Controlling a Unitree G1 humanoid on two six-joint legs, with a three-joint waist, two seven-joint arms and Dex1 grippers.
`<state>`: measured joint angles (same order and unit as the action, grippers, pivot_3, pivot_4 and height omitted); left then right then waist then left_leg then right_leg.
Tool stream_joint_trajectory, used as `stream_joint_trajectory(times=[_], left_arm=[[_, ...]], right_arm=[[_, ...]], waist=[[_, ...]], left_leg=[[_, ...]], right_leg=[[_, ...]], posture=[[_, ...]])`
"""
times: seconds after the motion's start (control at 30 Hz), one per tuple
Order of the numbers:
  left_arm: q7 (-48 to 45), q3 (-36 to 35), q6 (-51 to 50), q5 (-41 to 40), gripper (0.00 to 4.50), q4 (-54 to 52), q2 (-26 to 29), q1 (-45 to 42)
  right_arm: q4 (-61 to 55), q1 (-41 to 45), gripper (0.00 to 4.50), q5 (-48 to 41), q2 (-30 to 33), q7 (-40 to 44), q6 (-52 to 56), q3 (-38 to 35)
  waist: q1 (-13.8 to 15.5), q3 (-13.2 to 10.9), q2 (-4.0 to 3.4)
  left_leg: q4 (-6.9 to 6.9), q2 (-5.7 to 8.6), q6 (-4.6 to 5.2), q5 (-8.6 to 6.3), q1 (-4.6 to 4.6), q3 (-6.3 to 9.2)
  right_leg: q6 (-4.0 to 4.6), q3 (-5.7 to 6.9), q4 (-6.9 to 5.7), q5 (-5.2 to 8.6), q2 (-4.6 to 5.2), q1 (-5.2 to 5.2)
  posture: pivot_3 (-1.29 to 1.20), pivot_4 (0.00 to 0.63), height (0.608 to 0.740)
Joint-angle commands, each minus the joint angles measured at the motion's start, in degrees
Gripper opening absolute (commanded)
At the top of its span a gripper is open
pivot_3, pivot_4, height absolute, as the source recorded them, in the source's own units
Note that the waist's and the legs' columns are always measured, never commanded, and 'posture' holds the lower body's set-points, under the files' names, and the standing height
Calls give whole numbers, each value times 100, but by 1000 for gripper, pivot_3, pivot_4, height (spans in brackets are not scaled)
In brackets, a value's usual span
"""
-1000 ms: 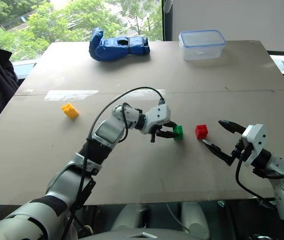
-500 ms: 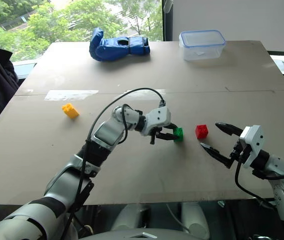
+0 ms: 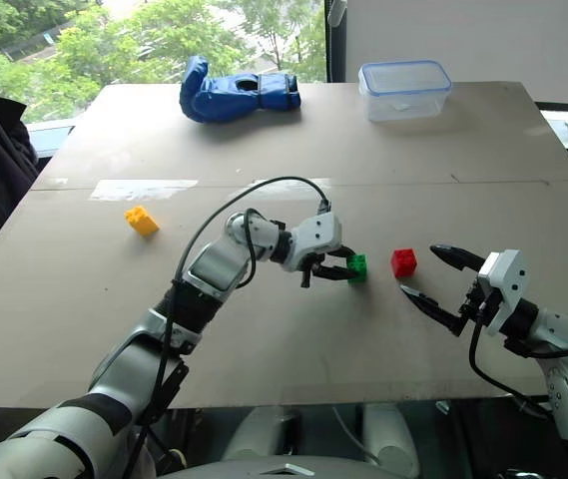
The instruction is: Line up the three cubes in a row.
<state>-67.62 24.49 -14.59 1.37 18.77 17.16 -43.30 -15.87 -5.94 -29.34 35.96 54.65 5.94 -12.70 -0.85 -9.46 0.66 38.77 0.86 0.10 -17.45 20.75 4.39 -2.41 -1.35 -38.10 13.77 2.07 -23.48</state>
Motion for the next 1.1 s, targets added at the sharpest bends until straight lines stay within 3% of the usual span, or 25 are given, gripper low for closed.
stream_joint_trajectory(times=[0.03, 0.1, 0.5, 0.8, 0.9, 0.97, 1.1], left_arm=[[78, -4, 40, 8, 3597, -16, -3, 46], [96, -48, 17, -26, 4398, -28, -31, 43], [-166, -444, -452, -554, 4398, -629, 232, 155], [-366, -1420, -1325, -1445, 4398, -2113, 1506, 788], [413, -2296, -1473, -1684, 4398, -2615, 1557, 1296], [1506, -3070, -1781, -1691, 4398, -2899, 1294, 1661], [3165, -3939, -1839, -1249, 4398, -3505, 956, 2447]], right_arm=[[-116, 11, 4500, 7, 52, 20, -81, -70], [-115, 6, 4500, 17, 47, 17, -88, -65], [-100, 62, 4500, 46, 27, 25, -97, -24], [-212, 223, 4500, -82, 91, 111, 29, 20], [-311, 389, 4500, -181, 74, 139, 127, 133], [-404, 551, 4500, -266, 41, 153, 260, 269], [-429, 866, 4500, -388, 2, 253, 420, 507]], waist=[[2, -1, 0], [9, -1, 0], [2, -1, 0], [-2, -2, -3], [-18, -2, -4], [-13, -2, -4], [8, -2, -4]], left_leg=[[0, 0, 0, 0, 1, 1], [0, 0, 0, 0, 4, 2], [1, -1, 0, 0, 3, 2], [0, -7, 0, 0, 1, 5], [1, -12, -1, 0, 2, 5], [0, -21, -1, 0, 3, 7], [0, -27, -1, 0, 3, 12]], right_leg=[[0, 0, 0, 0, -1, -1], [0, 4, 1, 0, -1, -1], [0, 3, 1, 0, 0, -1], [0, 2, 1, 0, 0, -1], [0, 2, 2, 0, 2, -1], [0, 2, 3, 0, 4, -3], [0, 5, 5, 0, 7, -4]], posture=[[0, 150, 740], [0, 150, 740], [0, 150, 740], [0, 150, 740], [0, 150, 740], [0, 150, 740], [0, 150, 740]])
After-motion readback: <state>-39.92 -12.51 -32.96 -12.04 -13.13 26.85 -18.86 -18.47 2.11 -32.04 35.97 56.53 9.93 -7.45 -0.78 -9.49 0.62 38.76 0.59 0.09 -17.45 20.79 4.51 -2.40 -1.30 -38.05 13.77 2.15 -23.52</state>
